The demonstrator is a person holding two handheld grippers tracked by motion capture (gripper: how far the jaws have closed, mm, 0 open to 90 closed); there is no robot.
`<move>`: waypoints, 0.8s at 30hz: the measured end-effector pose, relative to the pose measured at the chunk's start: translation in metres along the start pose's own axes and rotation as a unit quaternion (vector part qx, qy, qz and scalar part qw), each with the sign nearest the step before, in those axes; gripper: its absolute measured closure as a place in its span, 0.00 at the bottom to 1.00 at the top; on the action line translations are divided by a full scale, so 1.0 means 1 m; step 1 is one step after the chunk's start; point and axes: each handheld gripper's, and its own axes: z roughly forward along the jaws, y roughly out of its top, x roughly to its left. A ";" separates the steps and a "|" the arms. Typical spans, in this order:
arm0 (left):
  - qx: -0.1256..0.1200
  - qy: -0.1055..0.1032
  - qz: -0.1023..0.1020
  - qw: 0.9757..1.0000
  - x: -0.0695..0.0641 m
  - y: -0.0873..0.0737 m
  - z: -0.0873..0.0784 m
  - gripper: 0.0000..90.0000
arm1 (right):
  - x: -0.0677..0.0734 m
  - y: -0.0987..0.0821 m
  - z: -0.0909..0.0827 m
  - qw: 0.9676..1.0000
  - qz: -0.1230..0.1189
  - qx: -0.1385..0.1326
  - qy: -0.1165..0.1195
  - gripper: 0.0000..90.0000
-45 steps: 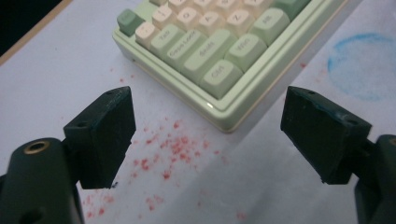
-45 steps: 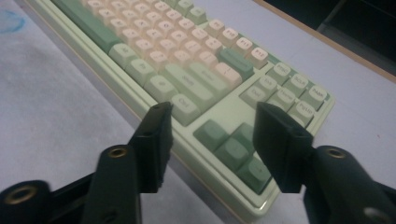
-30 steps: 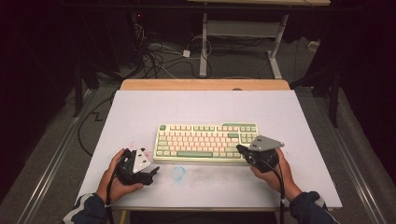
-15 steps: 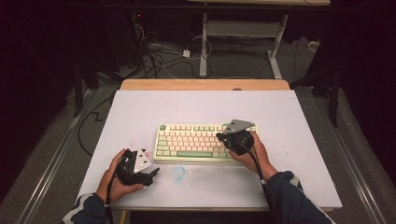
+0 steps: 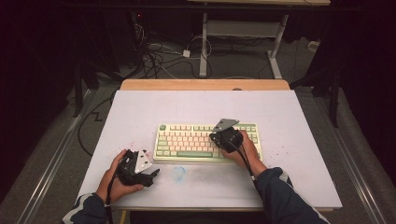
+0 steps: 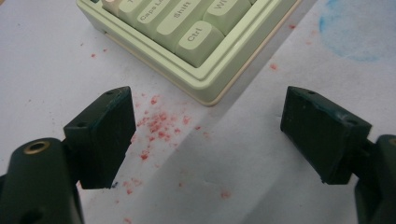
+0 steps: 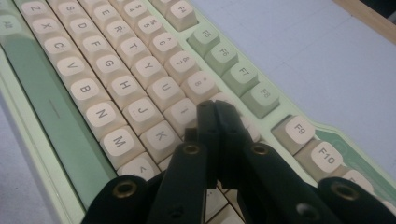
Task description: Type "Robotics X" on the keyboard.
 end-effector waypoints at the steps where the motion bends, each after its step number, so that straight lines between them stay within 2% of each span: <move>1: 0.000 0.000 0.000 1.000 0.000 0.000 0.000 0.19 | -0.001 0.000 0.000 1.000 -0.003 -0.001 -0.001 1.00; 4: 0.001 0.000 -0.001 1.000 0.000 0.000 0.000 0.19 | 0.001 0.000 0.003 1.000 -0.011 0.014 -0.003 1.00; 7: 0.000 0.000 0.000 1.000 0.000 0.000 0.000 0.18 | 0.003 0.000 0.001 1.000 -0.011 0.012 0.001 1.00; 9: 0.000 0.000 -0.001 1.000 0.000 0.000 0.000 0.19 | 0.002 -0.001 -0.002 1.000 -0.001 -0.002 0.008 1.00; 13: 0.000 0.000 -0.002 1.000 0.000 0.000 0.000 0.19 | 0.002 -0.002 -0.011 1.000 0.009 -0.026 0.008 0.99; 17: 0.000 0.000 -0.001 1.000 0.000 0.000 0.000 0.18 | 0.000 -0.002 -0.019 0.999 0.009 -0.044 0.002 0.96; 24: 0.001 -0.001 -0.001 1.000 0.000 0.000 0.000 0.19 | 0.001 -0.003 -0.034 0.997 0.001 -0.075 -0.008 0.82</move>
